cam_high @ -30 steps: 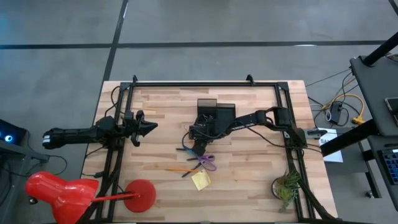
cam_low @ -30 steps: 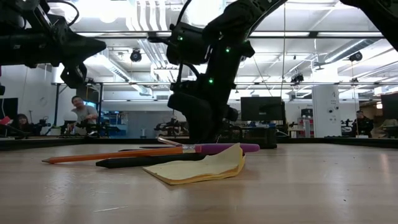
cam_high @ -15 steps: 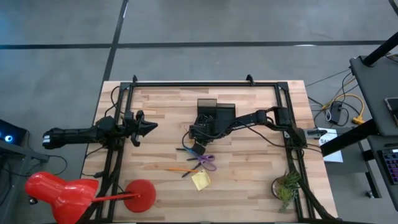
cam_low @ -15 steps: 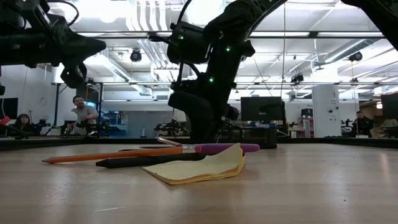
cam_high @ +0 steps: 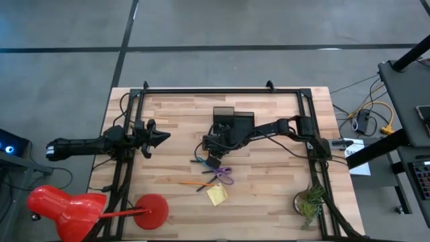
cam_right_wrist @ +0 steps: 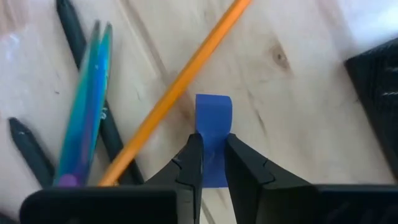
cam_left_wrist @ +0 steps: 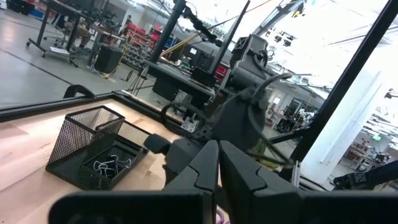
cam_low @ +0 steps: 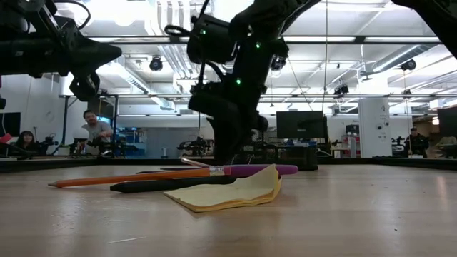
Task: Pick and place office supplies into organizer
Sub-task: Put the blue eraser into the desk organizer
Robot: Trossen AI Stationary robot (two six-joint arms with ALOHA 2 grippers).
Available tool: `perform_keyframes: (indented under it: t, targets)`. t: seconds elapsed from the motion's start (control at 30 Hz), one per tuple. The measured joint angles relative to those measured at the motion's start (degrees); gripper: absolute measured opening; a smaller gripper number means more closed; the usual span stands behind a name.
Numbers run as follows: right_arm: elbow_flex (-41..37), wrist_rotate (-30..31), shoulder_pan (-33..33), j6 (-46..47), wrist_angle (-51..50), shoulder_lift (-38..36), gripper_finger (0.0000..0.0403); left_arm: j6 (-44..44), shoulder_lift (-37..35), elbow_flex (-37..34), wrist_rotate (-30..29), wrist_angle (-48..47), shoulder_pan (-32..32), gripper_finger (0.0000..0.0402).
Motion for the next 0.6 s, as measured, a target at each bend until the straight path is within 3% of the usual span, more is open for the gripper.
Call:
perform_keyframes:
  t: [0.13, 0.43, 0.6]
  targets:
    - [2.1, 1.9, -0.1, 0.0, -1.1, -0.2, 0.0045, 0.0, 0.0, 0.0, 0.0, 0.1, 0.0, 0.0000]
    - [10.6, 17.1, -0.5, -0.4, -13.4, -0.6, 0.0045, 0.0, -0.1, 0.0, 0.0, 0.1, 0.0, 0.0000]
    - [13.3, 17.8, -3.0, 4.3, -20.0, -0.7, 0.0045, 0.0, -0.1, 0.0, 0.0, 0.0, 0.0, 0.0000]
